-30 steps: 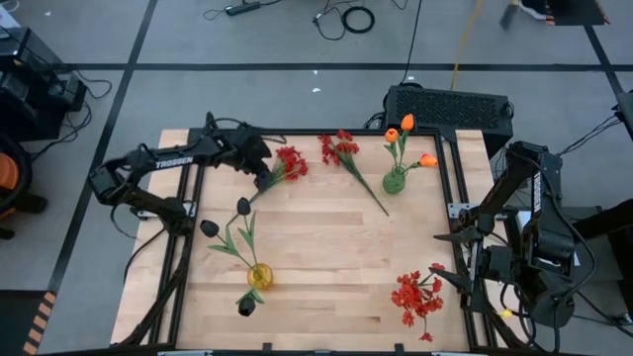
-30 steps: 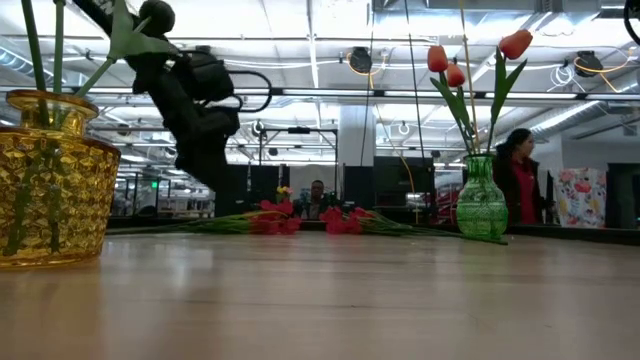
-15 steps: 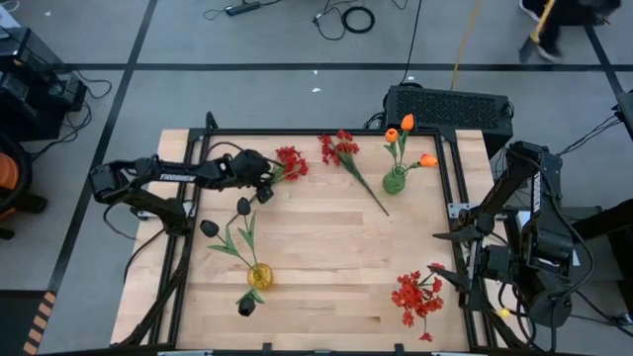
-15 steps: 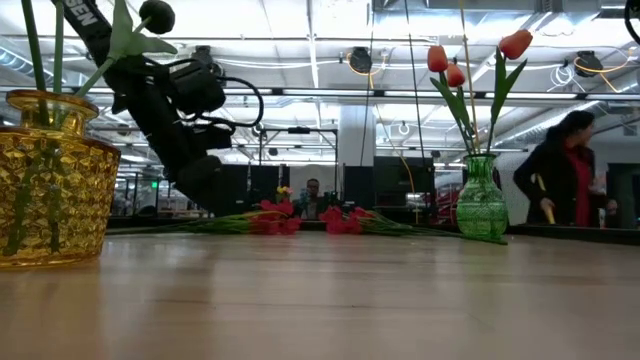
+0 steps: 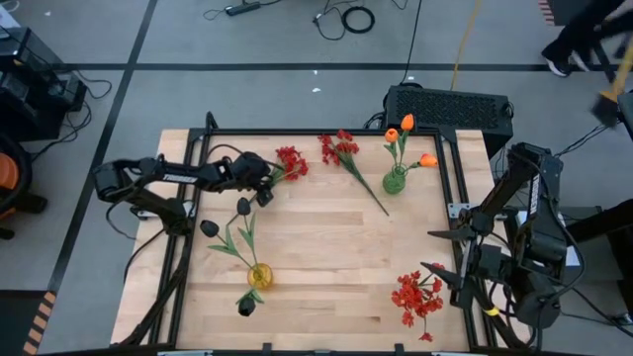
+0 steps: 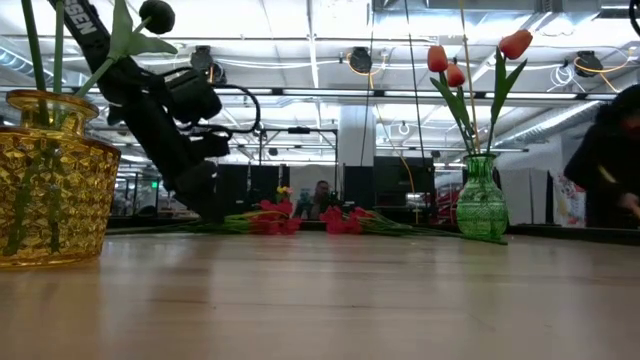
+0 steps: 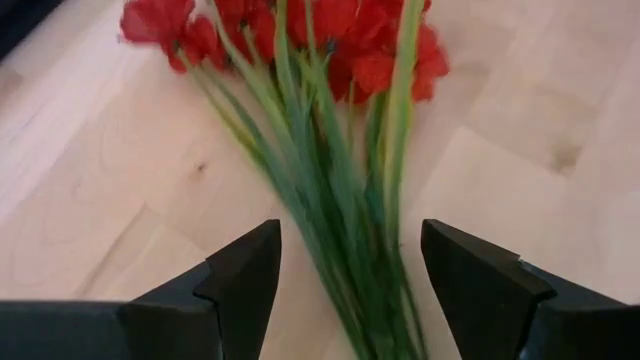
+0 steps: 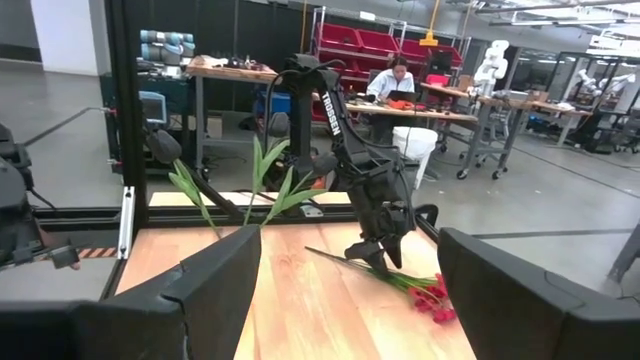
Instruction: Sort flowers into vase by color
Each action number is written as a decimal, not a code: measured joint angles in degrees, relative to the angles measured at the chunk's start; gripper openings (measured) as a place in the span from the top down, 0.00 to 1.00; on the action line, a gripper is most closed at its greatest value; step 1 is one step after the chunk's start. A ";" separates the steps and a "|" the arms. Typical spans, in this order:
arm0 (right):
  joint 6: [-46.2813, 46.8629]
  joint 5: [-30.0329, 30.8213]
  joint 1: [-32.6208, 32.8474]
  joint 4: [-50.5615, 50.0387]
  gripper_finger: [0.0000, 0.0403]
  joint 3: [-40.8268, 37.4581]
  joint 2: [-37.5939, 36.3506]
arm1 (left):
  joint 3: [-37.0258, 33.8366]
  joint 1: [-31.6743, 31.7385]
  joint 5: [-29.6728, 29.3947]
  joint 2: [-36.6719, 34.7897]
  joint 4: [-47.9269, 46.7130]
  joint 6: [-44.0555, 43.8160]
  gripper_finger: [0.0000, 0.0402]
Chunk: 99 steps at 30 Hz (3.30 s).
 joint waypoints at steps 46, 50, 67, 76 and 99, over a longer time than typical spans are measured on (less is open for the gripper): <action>-0.48 1.75 -1.33 0.20 0.26 0.00 -0.02 | 42.43 1.10 -1.22 -24.56 -28.44 9.18 0.96; -1.11 1.77 -2.21 0.39 0.26 0.00 -0.02 | 49.96 -2.41 3.73 -24.86 -28.64 8.77 0.96; -31.13 1.92 -10.01 26.86 0.26 0.00 -0.07 | 53.44 -31.20 10.97 -12.86 -5.29 5.88 0.96; -77.24 -31.61 -19.32 68.15 0.26 0.00 -0.11 | 53.44 -36.22 10.77 -6.44 6.46 9.30 0.96; -58.62 -63.56 -45.79 73.00 0.26 0.07 9.41 | 53.42 -42.76 4.67 1.92 9.03 15.24 0.94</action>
